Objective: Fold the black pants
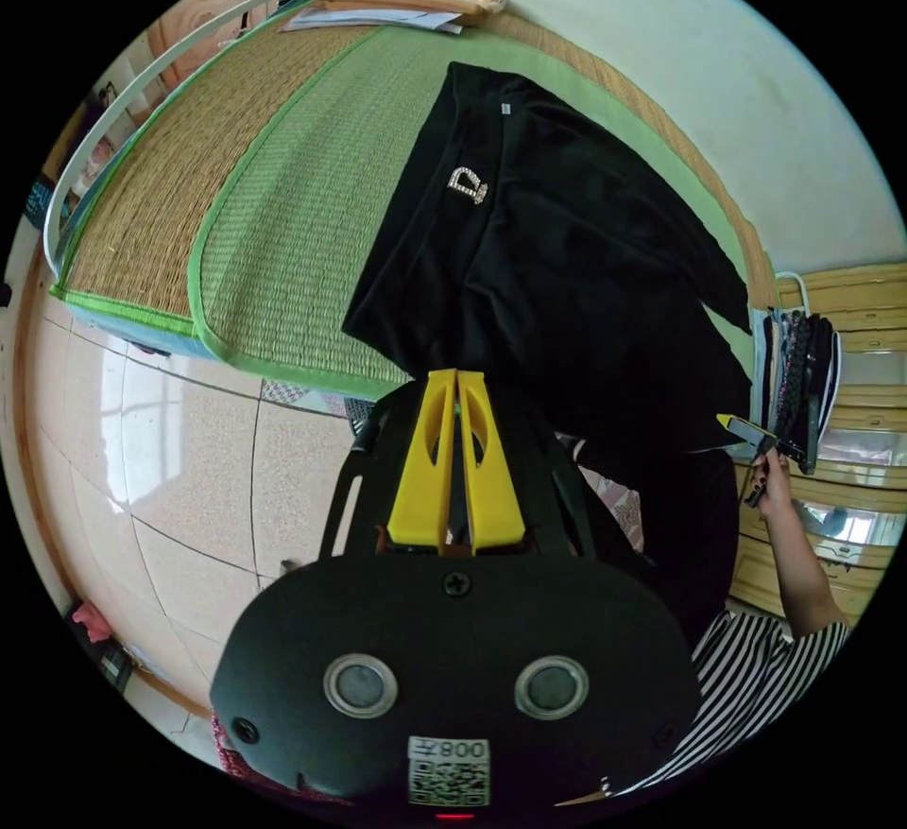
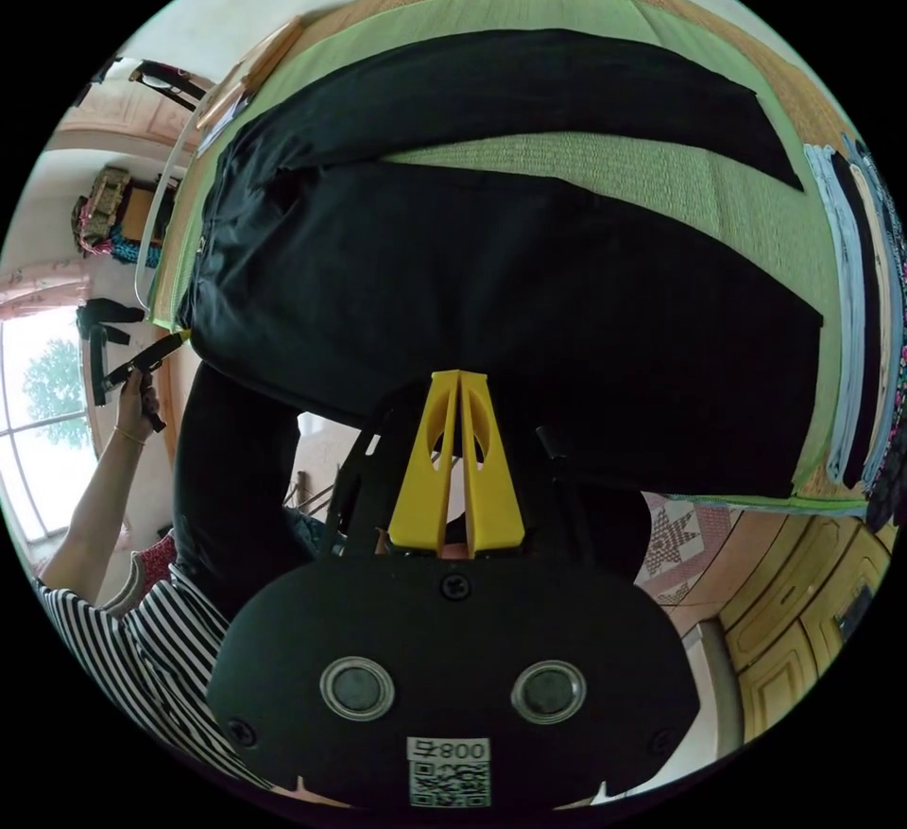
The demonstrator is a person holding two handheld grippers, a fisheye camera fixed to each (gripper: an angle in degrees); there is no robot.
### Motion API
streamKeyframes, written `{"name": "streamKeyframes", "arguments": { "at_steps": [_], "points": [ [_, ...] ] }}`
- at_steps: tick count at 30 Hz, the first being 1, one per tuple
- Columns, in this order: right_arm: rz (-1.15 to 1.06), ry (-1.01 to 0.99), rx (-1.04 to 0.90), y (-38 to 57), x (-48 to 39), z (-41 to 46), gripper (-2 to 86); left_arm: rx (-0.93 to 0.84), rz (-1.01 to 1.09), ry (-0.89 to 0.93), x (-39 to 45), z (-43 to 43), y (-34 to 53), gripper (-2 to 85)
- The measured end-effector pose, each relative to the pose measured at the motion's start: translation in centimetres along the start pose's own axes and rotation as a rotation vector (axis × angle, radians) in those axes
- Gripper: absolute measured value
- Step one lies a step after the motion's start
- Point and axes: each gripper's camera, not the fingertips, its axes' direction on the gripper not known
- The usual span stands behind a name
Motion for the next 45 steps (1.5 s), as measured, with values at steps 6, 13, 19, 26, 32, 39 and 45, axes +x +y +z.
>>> {"name": "streamKeyframes", "arguments": {
  "at_steps": [6,13,19,26,32,39,45],
  "points": [
    [-0.045,-0.001,-0.006,1.5,-0.7,-0.9,0.1,0.007,0.001,0.035,1.8,3.8,-0.6,0.1],
    [-0.046,-0.093,0.013,2.8,-0.1,-2.7,0.1,0.032,0.070,0.102,6.4,9.3,-2.6,0.2],
    [0.010,-0.170,0.136,3.4,2.7,-7.3,0.4,0.024,0.189,0.177,13.3,15.2,-6.7,0.5],
    [0.172,-0.168,0.340,3.0,9.8,-13.8,2.5,-0.037,0.451,0.347,26.7,24.7,-12.7,4.1],
    [0.261,0.021,0.450,-0.8,14.5,-18.9,7.8,-0.083,0.708,0.397,43.3,33.6,-18.5,7.1],
    [0.303,0.101,0.437,-5.7,18.7,-19.4,8.9,-0.097,0.942,0.317,61.2,43.5,-22.6,8.0],
    [0.306,0.084,0.465,-5.5,19.3,-18.7,6.8,-0.066,1.044,0.179,72.1,51.3,-24.8,8.6]
  ]
}}
